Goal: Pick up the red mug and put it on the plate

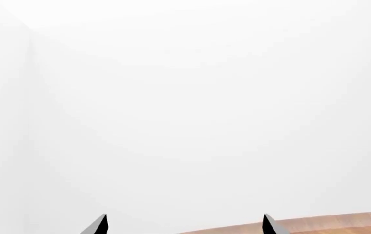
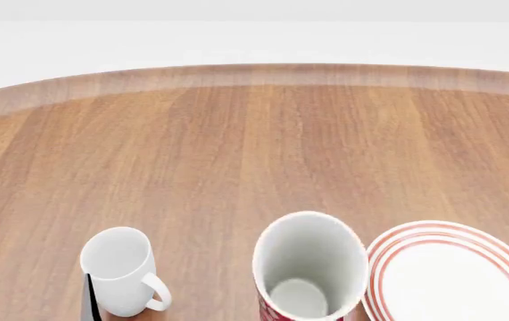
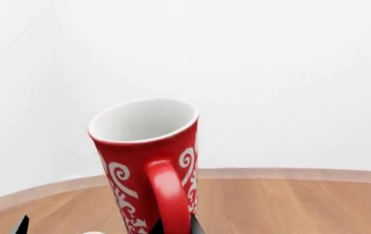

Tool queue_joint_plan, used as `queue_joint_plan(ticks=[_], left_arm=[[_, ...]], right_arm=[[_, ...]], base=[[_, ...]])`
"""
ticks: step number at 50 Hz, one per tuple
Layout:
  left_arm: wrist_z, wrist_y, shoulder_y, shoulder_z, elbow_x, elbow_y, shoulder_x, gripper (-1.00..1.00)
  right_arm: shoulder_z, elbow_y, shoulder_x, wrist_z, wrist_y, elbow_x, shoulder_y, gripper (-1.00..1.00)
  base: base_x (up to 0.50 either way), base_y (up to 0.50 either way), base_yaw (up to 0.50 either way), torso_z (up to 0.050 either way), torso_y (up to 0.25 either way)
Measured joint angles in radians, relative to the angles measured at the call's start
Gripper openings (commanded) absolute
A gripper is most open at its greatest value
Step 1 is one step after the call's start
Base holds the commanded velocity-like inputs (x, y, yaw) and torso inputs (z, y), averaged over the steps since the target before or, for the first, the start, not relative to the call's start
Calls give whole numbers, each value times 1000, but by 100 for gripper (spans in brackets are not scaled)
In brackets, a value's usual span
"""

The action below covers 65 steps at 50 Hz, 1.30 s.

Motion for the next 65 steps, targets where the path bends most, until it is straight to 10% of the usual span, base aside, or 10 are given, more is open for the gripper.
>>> queue_joint_plan(ticks=[30,65], left_arm=[[-10,6,-3,5,3,-3,-3,100],[-24,12,-5,9,6,-6,-5,100]], right_arm=[[-180,4,236,538,421,765,827,-100],[-142,169,210,592,470,929,982,-100]], base=[[0,0,0,0,0],[0,0,0,0,0]])
